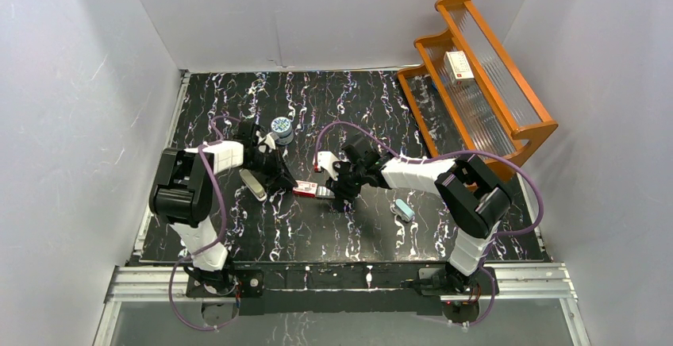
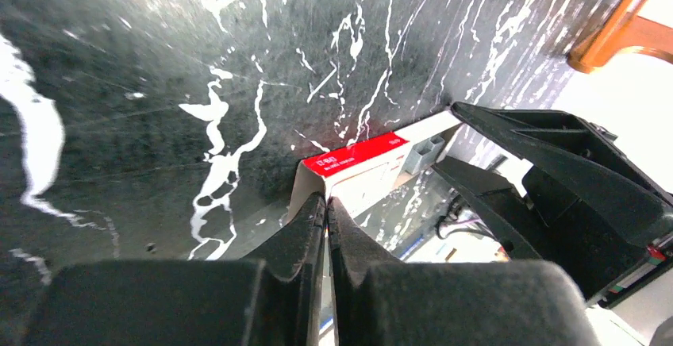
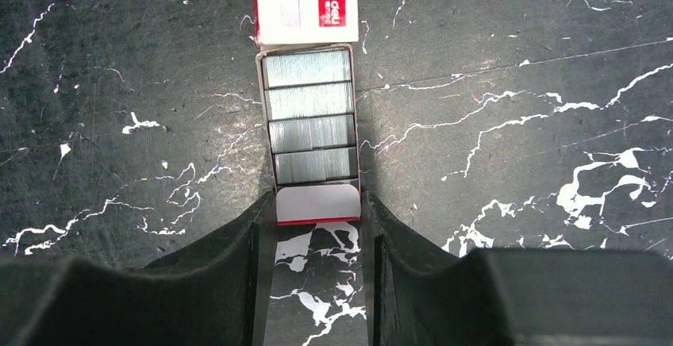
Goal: Load the staples into the stapler
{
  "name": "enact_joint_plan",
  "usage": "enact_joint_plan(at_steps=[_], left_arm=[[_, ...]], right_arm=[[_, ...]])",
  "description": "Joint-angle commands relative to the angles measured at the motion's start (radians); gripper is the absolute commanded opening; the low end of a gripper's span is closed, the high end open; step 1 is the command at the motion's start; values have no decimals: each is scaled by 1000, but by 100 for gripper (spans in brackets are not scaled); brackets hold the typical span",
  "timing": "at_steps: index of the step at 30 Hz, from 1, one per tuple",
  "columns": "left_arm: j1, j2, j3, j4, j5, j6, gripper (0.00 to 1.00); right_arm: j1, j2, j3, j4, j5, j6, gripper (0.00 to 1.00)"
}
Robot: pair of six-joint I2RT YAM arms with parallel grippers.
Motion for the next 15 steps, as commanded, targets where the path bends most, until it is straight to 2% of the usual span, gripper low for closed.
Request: enact_joint_plan(at_steps=[1, 6, 12, 15], left_arm=[[13, -31, 81, -122, -63, 115, 4], [13, -16, 109, -179, -135, 148, 11], [13, -71, 125, -201, -180, 146, 36], [13, -127, 152, -212, -187, 136, 45]], right_arm=[[4, 13, 11, -79, 23, -28, 43], [4, 14, 25, -96, 30, -4, 52], [1, -19, 59, -94, 63, 85, 70], [0, -74, 78, -78, 47, 150, 77]])
